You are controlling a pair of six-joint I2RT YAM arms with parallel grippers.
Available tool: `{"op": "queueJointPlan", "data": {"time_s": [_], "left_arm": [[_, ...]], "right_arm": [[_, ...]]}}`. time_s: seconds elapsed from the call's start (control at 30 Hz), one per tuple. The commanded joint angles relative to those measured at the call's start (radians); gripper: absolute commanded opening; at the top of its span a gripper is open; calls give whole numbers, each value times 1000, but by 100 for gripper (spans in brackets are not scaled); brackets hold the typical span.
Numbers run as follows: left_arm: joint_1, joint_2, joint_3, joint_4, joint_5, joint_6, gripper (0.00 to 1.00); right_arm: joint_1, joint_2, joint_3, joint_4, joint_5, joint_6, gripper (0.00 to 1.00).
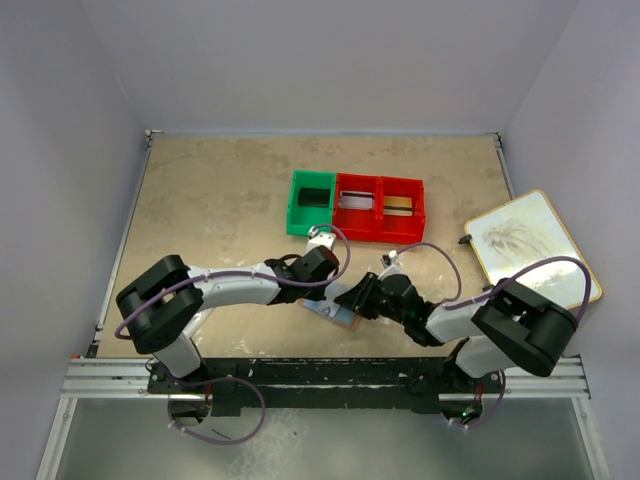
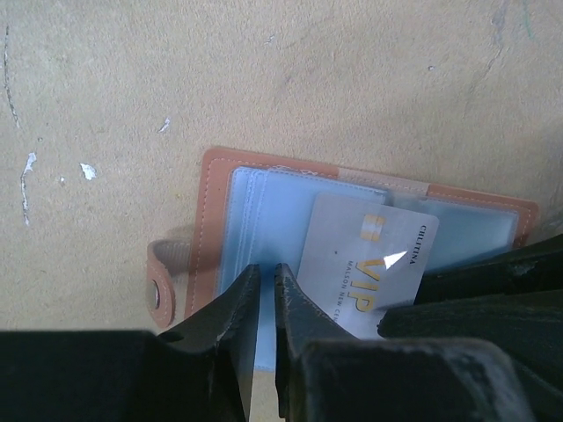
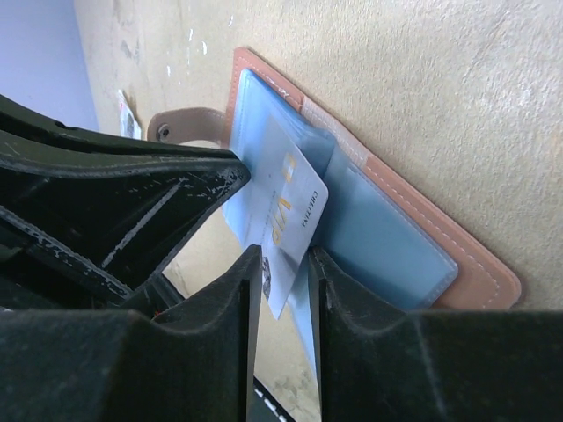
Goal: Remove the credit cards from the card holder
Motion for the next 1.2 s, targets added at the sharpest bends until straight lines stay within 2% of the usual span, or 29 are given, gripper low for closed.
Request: {"op": "queueJointPlan", "data": {"time_s": [0.0,0.2,0.4,0.53,0.63,0.87,0.93,1.17], "left_arm": [[-4,-28,-21,-43,-16,2,9],[-4,-42,-26,-30,-22,1,8],[-4,-43,-16,-37,-24,1,8],[-4,-39,-12,-38,-25,1,7],[-4,-34,-12,-40,-26,4,7],[-5,-33,-22,-40,-19,0,6],[-4,-31,-21,-43,-23,1,6],[-4,-37,-21,-50,-31,9,5]], "right_arm": [[-10,11,36,21,23,-8,33],[-11,32,27,78,33,-6,44],[-11,45,33,77,14,-14,45],[-12,52,24,91,3,-11,35],[-11,65,13,101,11,10,22],[-16,78,5,122,8,20,10],[-16,64,-6,118,17,24,4],[-16,-53,-32,-12,51,20,5]]}}
